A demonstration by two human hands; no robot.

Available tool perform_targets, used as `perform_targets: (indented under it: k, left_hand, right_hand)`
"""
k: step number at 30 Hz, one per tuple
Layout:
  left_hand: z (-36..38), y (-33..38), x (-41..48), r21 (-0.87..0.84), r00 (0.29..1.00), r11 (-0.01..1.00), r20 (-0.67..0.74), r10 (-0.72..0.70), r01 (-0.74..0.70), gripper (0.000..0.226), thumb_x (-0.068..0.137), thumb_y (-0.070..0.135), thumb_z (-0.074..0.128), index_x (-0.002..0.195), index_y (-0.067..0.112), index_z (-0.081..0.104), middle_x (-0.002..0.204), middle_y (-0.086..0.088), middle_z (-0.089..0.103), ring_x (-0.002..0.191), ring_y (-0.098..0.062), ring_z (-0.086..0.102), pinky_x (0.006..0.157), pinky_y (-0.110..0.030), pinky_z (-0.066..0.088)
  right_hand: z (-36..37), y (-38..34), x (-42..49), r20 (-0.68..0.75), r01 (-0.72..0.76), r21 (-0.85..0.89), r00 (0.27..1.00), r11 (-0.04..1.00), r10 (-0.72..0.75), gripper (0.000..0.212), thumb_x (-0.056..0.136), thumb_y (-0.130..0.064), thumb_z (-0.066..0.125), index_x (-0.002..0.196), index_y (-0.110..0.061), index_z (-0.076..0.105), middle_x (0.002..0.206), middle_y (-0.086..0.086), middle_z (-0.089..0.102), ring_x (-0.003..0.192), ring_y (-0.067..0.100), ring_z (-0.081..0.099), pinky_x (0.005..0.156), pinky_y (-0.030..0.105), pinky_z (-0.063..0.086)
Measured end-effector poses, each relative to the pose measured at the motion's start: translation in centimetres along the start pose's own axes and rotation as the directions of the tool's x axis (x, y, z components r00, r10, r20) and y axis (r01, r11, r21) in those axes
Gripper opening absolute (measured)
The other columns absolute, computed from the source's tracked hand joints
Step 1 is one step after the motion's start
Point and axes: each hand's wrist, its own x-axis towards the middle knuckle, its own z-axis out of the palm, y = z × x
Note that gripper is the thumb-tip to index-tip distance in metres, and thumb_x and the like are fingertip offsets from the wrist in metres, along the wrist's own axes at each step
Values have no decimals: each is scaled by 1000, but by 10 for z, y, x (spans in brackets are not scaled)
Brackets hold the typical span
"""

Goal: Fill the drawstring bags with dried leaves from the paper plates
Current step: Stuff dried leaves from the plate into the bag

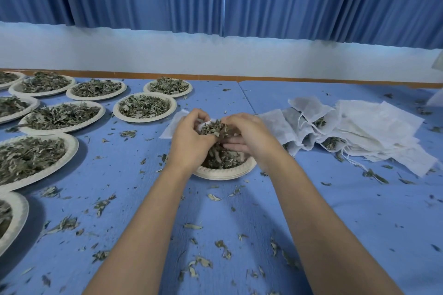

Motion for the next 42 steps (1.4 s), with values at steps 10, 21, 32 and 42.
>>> perform_targets:
  k: [10, 21, 32, 42]
  left_hand:
    - [-9, 6, -2, -28, 991, 997, 112, 77, -74, 36, 78, -6, 70, 79, 24, 50, 97, -7, 52, 66, 10, 47, 61, -6, 37]
    - [1, 3, 3, -26, 998, 998, -15, 63, -64, 35, 77, -9, 63, 74, 23, 49, 77, 6, 52, 61, -10, 44, 51, -15, 34]
    - [10, 9, 7, 273, 959, 961, -261, 108, -34, 33, 71, -18, 50, 79, 14, 48, 93, -6, 45, 70, -7, 40, 60, -14, 32]
    - [-7, 23, 6, 60, 979, 982, 96, -182, 177, 20, 80, 13, 70, 88, 21, 54, 90, 9, 57, 80, -6, 54, 61, -19, 40]
  right_hand:
    - [-8, 16, 6, -53, 314, -522, 916, 793, -397, 26, 91, -11, 55, 110, -24, 68, 114, -5, 63, 96, 15, 62, 88, 38, 51]
    - [-2, 19, 5, -126, 329, -557, 874, 763, -469, 9, 84, -14, 66, 80, -14, 74, 73, -4, 69, 74, 15, 63, 74, 35, 51]
    - [3, 17, 3, -59, 279, -626, 914, 728, -401, 17, 85, -22, 66, 69, -24, 63, 59, -7, 60, 59, 14, 54, 59, 30, 43]
    - [5, 21, 7, -195, 252, -511, 897, 821, -397, 14, 91, -9, 57, 95, -4, 70, 83, 8, 69, 81, 26, 67, 76, 46, 55]
